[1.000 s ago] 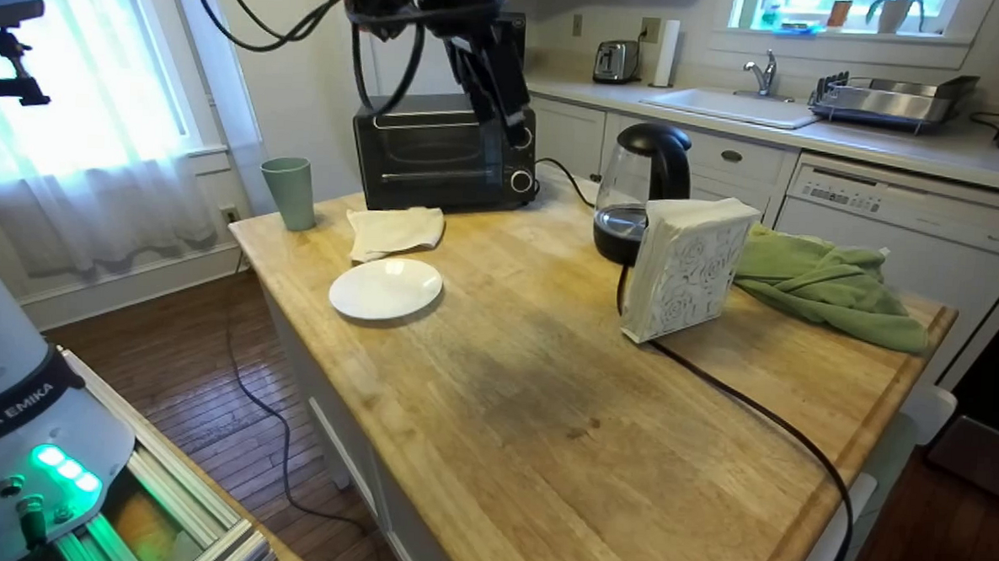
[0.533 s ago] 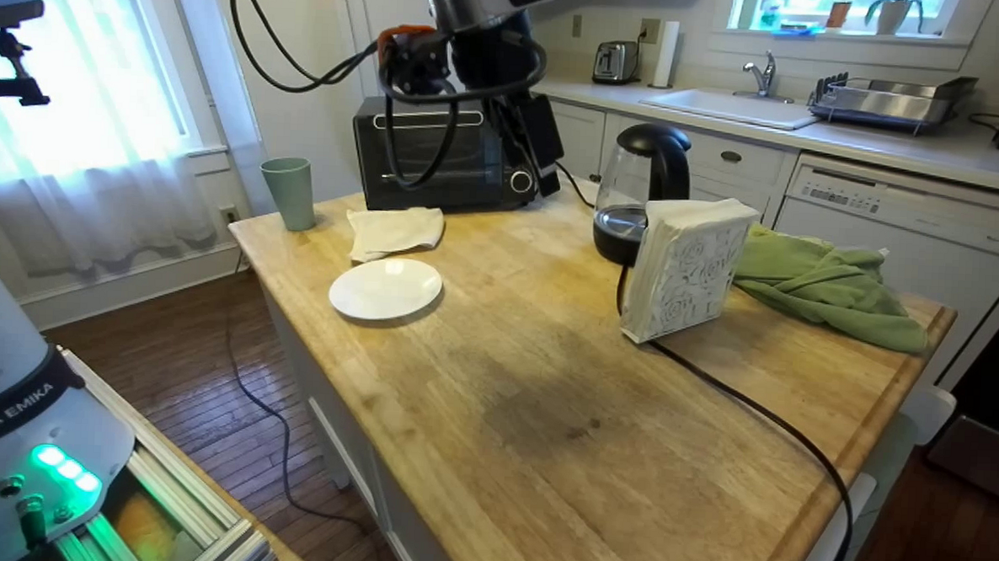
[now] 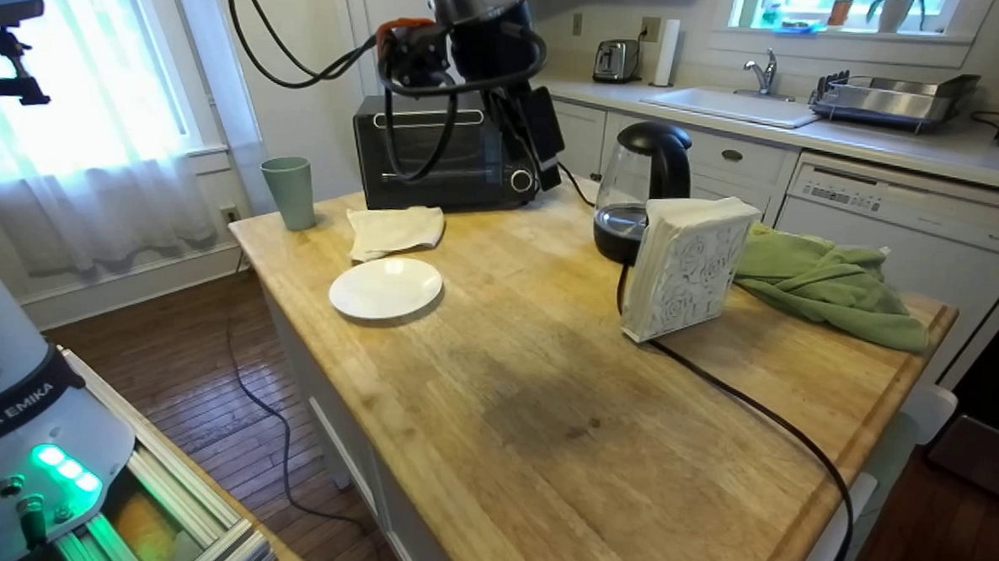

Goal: Move the napkin holder to the bottom right of the stove

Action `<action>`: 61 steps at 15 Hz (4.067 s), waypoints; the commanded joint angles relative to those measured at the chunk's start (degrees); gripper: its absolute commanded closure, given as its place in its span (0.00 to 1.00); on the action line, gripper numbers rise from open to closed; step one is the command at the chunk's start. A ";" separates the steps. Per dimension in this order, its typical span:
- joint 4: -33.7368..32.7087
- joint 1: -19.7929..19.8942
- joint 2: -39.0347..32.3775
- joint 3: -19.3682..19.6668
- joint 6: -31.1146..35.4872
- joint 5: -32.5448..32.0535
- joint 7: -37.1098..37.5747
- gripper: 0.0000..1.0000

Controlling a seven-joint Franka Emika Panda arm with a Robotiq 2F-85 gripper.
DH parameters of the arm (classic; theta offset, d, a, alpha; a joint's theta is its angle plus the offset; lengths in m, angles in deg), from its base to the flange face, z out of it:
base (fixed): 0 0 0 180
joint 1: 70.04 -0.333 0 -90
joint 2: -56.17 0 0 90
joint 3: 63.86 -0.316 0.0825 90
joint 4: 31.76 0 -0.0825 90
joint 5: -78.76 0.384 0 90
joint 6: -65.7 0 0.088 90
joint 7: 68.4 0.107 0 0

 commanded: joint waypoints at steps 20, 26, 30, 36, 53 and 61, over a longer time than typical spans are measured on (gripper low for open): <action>-19.96 2.65 -37.09 2.77 13.86 1.46 0.87 0.00; -23.78 8.19 -40.91 -4.78 16.43 7.93 -7.55 0.00; -25.01 9.37 -42.08 -5.11 19.70 8.34 -8.57 0.00; -23.59 8.73 -40.91 -3.88 19.03 7.65 -6.92 0.00; -22.81 32.92 -44.91 -29.76 34.00 10.01 -25.23 0.00; -22.33 42.97 -48.27 -40.05 38.09 9.25 -25.72 0.48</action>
